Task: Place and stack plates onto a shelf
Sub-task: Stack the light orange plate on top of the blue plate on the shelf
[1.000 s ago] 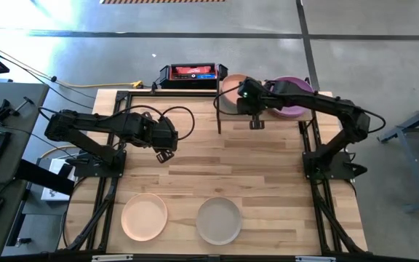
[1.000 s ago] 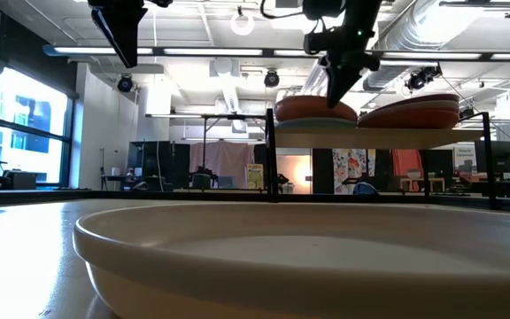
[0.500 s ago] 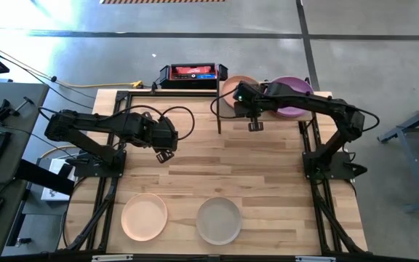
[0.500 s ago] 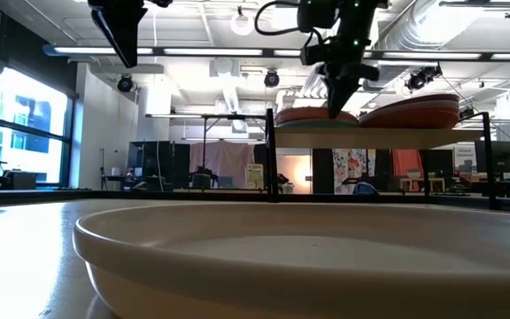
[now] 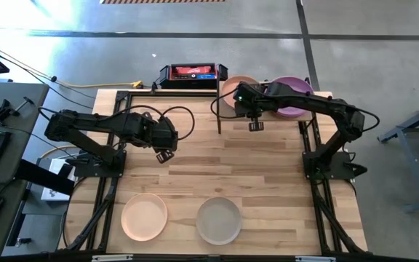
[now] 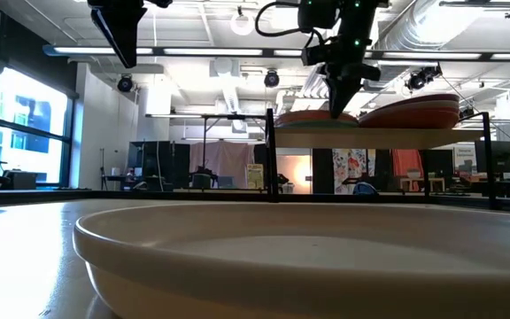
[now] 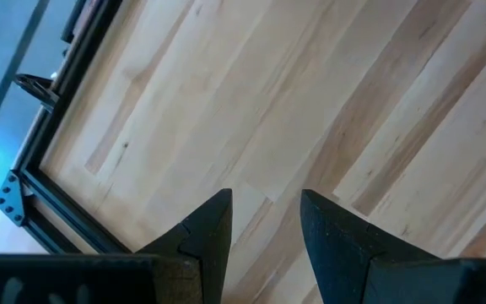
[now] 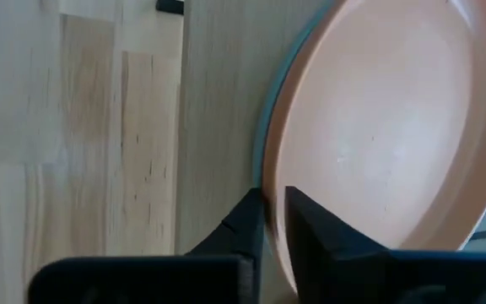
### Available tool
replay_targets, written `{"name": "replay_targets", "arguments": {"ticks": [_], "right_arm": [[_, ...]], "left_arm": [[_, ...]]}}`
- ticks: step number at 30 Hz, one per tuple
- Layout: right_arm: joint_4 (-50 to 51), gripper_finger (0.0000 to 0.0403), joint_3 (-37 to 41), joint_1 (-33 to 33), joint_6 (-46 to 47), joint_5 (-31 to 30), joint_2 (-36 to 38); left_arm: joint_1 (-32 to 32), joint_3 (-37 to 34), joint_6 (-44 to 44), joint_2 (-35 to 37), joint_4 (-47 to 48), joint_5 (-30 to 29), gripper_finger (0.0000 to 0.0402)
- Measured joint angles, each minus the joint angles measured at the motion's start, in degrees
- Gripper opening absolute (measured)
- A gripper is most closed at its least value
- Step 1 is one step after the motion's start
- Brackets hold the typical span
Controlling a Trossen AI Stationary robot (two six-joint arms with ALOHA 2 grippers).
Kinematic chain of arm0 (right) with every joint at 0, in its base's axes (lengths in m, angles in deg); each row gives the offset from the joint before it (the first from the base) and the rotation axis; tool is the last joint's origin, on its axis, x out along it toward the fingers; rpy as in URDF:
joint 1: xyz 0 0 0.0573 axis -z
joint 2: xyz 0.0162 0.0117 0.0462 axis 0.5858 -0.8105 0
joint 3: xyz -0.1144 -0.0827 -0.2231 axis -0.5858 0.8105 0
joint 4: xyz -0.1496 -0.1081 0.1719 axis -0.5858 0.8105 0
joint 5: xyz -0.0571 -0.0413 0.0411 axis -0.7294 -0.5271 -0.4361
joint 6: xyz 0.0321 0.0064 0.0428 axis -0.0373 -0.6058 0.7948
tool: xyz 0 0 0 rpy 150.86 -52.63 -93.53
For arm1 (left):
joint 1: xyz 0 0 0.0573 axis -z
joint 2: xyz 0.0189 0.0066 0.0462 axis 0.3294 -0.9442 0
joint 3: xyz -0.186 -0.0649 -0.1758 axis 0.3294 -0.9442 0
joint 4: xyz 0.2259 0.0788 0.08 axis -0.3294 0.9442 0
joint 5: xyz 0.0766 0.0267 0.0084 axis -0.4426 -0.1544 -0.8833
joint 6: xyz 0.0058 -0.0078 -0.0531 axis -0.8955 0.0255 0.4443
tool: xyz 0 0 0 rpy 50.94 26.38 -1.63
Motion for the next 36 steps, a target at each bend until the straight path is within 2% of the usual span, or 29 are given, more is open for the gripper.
{"name": "replay_targets", "arguments": {"ticks": [7, 16, 22, 36], "right_arm": [[-0.49, 0.0065, -0.10, 0.00, -0.02, -1.12, 0.00], [5.16, 0.0067, -6.26, -0.86, 0.02, -1.99, 0.06], [6.40, 0.0067, -7.67, -1.64, 1.29, -1.94, 0.07], [3.41, 0.0067, -7.52, 1.70, 3.47, 3.75, -0.50]], "left_arm": [[0.01, 0.00, 0.54, 0.00, -0.01, 1.51, 0.0131], [0.01, 0.00, 0.49, 0.00, -0.01, 1.51, 0.0131], [0.00, 0.00, 0.57, 0.00, -0.02, 1.51, 0.0131], [0.02, 0.00, 1.51, 0.00, 0.00, 1.47, 0.0131]]}}
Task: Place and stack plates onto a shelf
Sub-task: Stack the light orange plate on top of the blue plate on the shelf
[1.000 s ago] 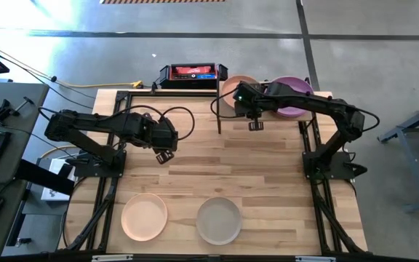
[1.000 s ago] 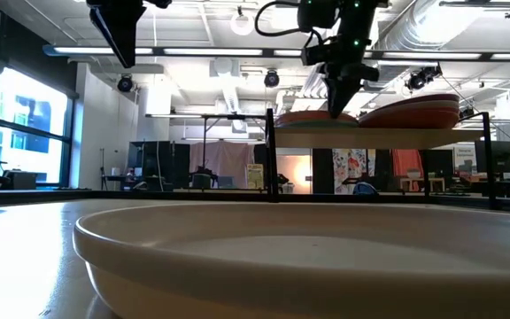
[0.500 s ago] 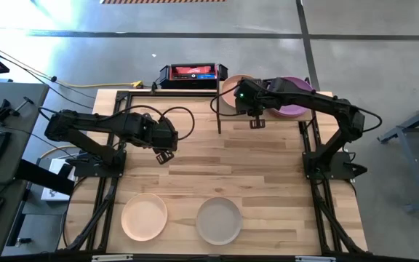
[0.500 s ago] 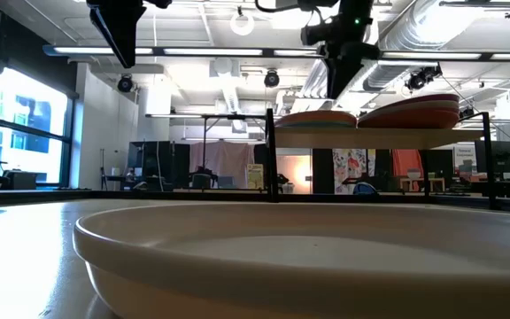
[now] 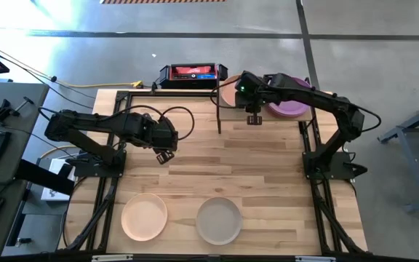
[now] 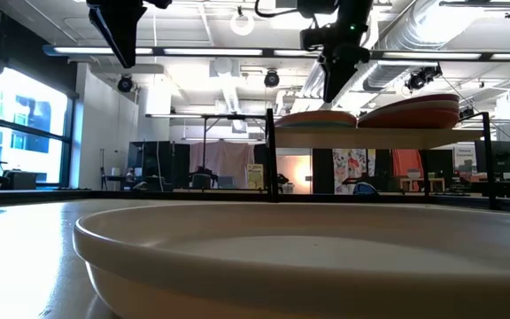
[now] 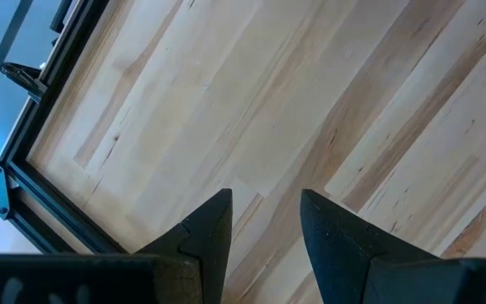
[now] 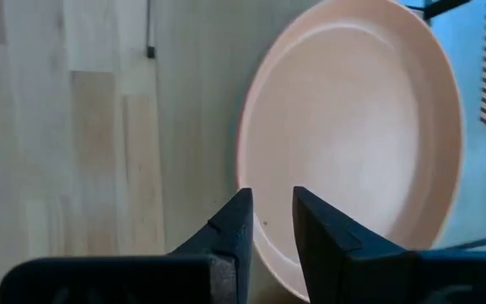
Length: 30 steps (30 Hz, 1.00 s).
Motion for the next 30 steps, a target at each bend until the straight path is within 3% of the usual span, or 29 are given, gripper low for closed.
{"name": "replay_targets", "arguments": {"ticks": [30], "right_arm": [[2.16, 0.0065, 0.04, 0.16, 4.54, 0.86, -3.76]], "left_arm": [[0.00, 0.00, -0.02, 0.02, 0.37, -0.07, 0.0131]]}}
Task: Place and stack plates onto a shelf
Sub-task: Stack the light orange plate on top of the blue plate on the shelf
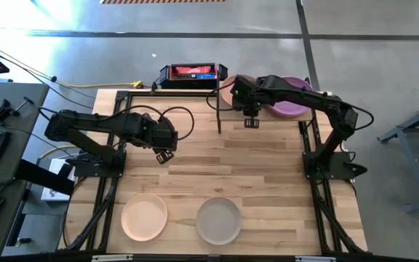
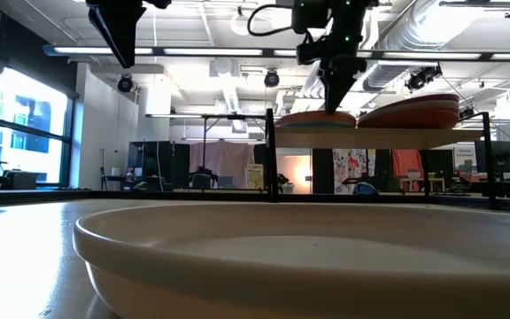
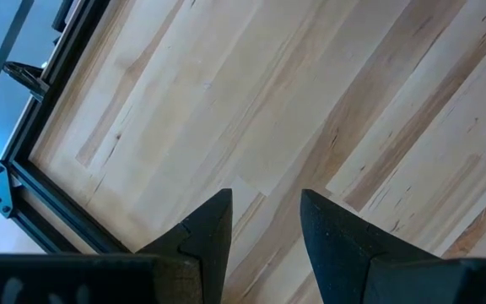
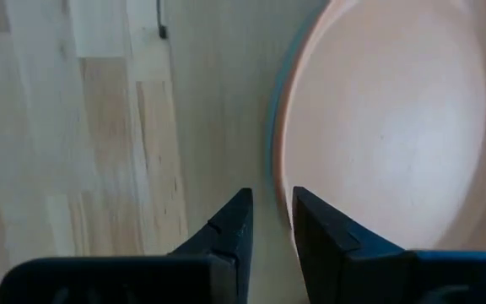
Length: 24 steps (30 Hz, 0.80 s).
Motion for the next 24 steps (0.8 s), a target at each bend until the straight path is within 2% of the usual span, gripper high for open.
{"name": "replay_targets", "arguments": {"ticks": [8, 24], "right_arm": [[0.47, 0.0006, 0.00, 0.06, 2.20, 0.18, 0.07], [1.86, 0.0012, 0.00, 0.02, 2.92, 0.17, 0.07]], "left_arm": [[0.00, 0.00, -0.46, 0.00, -0.03, -0.21, 0.0131], [0.00, 0.00, -0.46, 0.00, -0.04, -0.21, 0.0131]]}}
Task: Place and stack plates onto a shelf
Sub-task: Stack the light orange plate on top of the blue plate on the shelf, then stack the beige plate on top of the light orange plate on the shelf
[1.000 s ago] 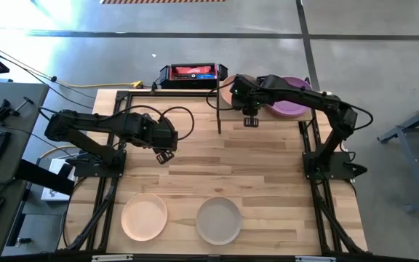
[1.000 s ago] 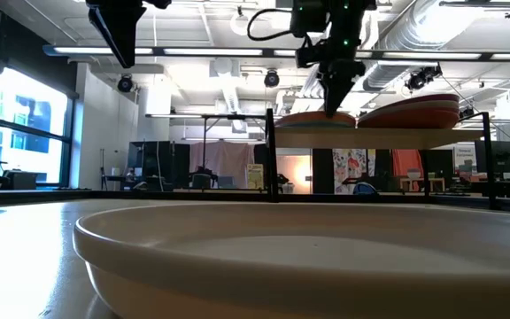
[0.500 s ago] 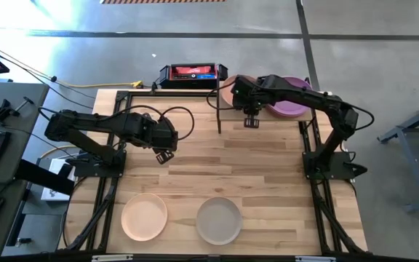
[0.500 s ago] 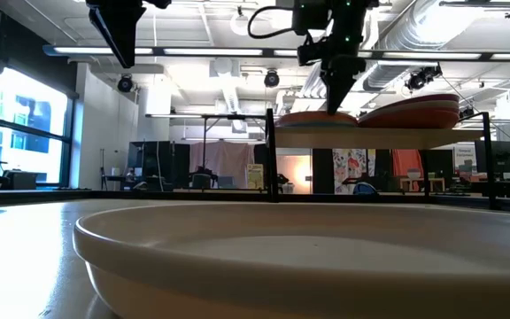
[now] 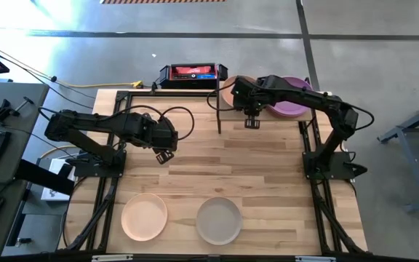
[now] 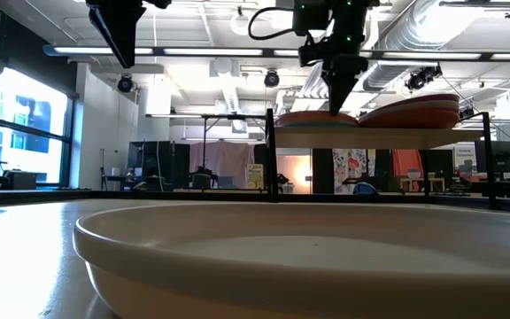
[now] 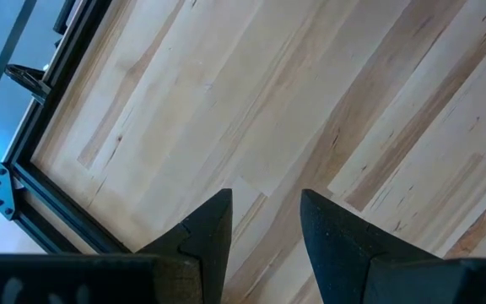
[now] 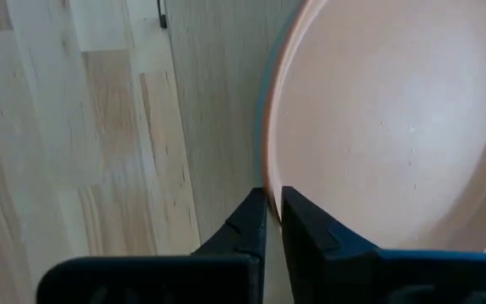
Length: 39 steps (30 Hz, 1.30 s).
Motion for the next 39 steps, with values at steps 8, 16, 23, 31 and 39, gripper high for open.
{"name": "replay_targets", "arguments": {"ticks": [8, 16, 23, 31, 39], "right_arm": [[0.76, 0.0013, 0.00, 0.00, -0.27, 0.04, 0.00], [1.00, 0.0013, 0.00, -0.02, 0.02, -1.18, 0.00], [0.73, 0.0012, 0.00, 0.02, -0.42, -2.36, 0.00], [0.71, 0.0046, -0.13, -1.16, -0.42, -3.56, 0.00], [2.25, 0.0097, -0.13, -1.25, -0.46, -3.32, 0.00]], "left_arm": [[0.00, 0.00, -0.05, 0.00, -0.02, 0.00, 0.0131], [0.00, 0.00, -0.13, 0.00, -0.04, 0.02, 0.0131], [0.00, 0.00, 0.00, 0.00, -0.09, 0.02, 0.0131], [0.00, 0.00, 0.00, 0.00, -0.11, 0.02, 0.0131], [0.00, 0.00, 0.00, 0.00, -0.13, 0.04, 0.0131]]}}
